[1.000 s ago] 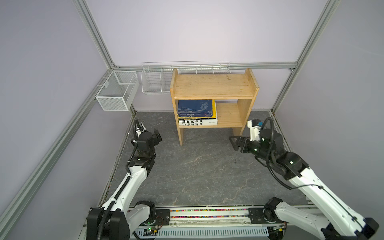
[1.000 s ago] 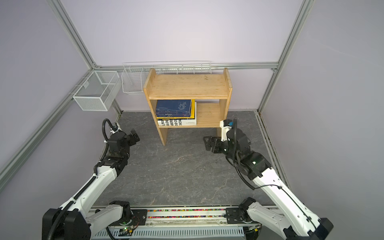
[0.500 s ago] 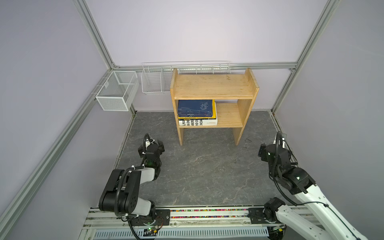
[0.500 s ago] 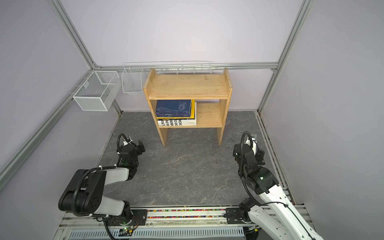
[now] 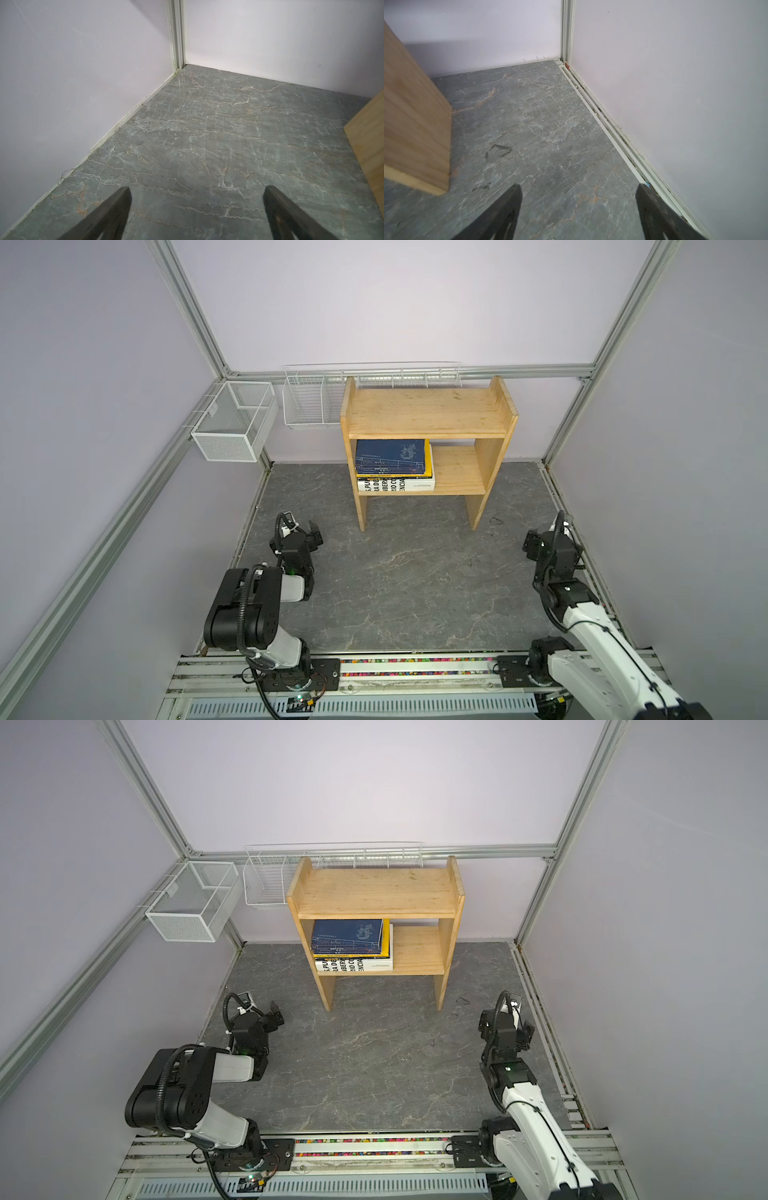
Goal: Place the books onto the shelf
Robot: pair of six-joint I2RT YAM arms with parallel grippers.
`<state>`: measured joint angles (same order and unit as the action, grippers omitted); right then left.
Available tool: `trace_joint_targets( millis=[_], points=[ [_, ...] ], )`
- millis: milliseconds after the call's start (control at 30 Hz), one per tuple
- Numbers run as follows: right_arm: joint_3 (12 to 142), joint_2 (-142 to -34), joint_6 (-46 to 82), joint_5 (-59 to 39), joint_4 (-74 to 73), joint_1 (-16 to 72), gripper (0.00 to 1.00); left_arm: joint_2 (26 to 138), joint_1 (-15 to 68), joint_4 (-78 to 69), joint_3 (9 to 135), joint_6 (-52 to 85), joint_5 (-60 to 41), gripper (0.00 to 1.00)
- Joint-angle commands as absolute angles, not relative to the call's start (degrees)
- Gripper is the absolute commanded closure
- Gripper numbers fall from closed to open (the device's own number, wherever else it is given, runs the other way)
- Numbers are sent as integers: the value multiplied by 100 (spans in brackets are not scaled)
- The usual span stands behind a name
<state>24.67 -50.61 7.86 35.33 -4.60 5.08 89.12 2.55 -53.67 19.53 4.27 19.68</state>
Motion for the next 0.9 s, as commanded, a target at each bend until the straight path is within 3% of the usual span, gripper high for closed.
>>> trace_joint_targets(
  millis=[0,133,267,400,467,533,867],
  points=[
    [2082,-5884,295,2615,-2608,282,11,8880,255,-5584,2037,431,1935,1],
    [2000,-7280,45,2059,-4169,313,11,8877,255,-5581,2039,431,1938,1],
    [1933,-8302,-9,2151,-5176,364,11,8877,255,-5581,2039,430,1936,1],
    [1784,-8501,-149,1853,-5533,404,11,8877,257,-5581,2039,429,1942,1],
    [1703,-9076,-265,1781,-6449,362,11,8885,256,-5581,2039,430,1940,1],
    [1935,-8698,-184,1668,-5332,380,11,8877,262,-5581,2039,428,1943,1],
    [2138,-8832,-46,1319,-5191,116,11,8895,301,-5453,2113,413,2048,1]
  ],
)
